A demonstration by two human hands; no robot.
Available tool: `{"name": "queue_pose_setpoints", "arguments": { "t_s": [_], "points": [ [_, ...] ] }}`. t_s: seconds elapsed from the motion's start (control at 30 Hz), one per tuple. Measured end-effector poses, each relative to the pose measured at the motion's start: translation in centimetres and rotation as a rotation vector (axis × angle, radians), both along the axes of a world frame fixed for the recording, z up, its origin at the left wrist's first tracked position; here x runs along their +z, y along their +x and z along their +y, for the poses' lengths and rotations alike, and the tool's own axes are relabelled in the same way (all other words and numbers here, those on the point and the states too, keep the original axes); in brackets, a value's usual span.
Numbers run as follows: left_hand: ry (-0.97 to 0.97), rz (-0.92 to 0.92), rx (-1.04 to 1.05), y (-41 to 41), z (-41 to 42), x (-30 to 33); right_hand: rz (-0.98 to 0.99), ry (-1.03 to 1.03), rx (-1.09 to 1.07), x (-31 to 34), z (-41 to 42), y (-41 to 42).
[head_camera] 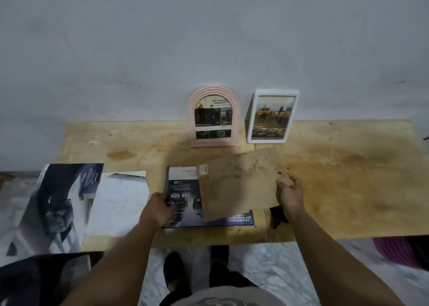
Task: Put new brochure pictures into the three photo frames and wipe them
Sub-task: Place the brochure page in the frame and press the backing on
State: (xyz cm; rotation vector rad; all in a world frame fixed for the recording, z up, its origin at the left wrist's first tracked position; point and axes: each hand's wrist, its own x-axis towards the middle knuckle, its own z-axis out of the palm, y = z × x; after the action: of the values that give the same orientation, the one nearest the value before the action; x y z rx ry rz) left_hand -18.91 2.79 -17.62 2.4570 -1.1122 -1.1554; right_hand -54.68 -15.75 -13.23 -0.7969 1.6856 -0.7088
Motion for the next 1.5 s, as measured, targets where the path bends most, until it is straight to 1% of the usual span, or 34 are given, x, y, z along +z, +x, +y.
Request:
{"name": "queue_pose_setpoints", "arguments": {
  "t_s": [0.13,0.23,0.33,0.47,0.6,0.73,0.83,0.9,0.97,1.03,1.07,1.13,1.2,1.23,1.3,1.37,1.5],
  "points": [
    [-0.003,0.026,0.022,0.2,0.2,0.0,0.049,-0.029,0.111,-0.1,3.0,3.3],
    [0.013,-0.007,-0.010,0.1,0.3,0.4,0.086,-0.042,0.159,-0.3,5.0,4.7],
    [0.059,-0.036,-0.055,0.0,0.3,0.3,0.149,-0.047,0.253,-1.2,6.9,5.7],
    [0.097,-0.059,-0.132,0.5,0.5,0.0,0.217,-0.009,0.267,-1.4,8.5,7.0],
    [0.095,-0.074,-0.166,0.5,0.5,0.3,0.393,-0.051,0.339,-1.4,8.4,7.1],
    [0.091,-0.082,-0.192,0.5,0.5,0.6,0.589,-0.014,0.522,-2.0,7.9,6.9],
    [0.090,-0.082,-0.192,0.6,0.5,0.7,0.644,0.001,0.627,-2.5,8.1,6.7],
    [0.102,-0.082,-0.187,0.8,0.5,0.6,0.687,0.002,0.656,-2.7,8.2,6.7],
    [0.102,-0.150,-0.182,0.8,0.5,0.7,0.778,0.033,0.702,-2.5,7.7,6.9],
    [0.031,-0.291,-0.132,0.8,0.2,1.0,0.864,0.053,0.757,-1.7,6.7,7.7],
    [-0.021,-0.357,-0.121,0.9,-0.2,1.1,0.877,0.026,0.790,-1.3,6.1,8.3],
    [-0.108,-0.411,-0.180,1.2,-1.6,1.0,0.862,-0.096,0.890,-1.0,4.8,9.8],
    [-0.127,-0.360,-0.300,1.4,-3.4,0.7,0.846,-0.197,1.034,-1.2,3.7,11.6],
    [-0.113,-0.332,-0.378,1.4,-4.4,0.4,0.856,-0.213,1.107,-1.6,3.4,12.4],
    [-0.079,-0.334,-0.537,1.5,-6.1,-0.6,0.885,-0.176,1.217,-2.7,2.8,13.7],
    [-0.034,-0.325,-0.633,1.4,-6.8,-1.6,0.906,-0.106,1.282,-3.8,2.8,14.2],
    [-0.009,-0.297,-0.613,1.1,-6.7,-3.1,0.982,-0.118,1.294,-4.7,3.3,14.2]
  ]
}}
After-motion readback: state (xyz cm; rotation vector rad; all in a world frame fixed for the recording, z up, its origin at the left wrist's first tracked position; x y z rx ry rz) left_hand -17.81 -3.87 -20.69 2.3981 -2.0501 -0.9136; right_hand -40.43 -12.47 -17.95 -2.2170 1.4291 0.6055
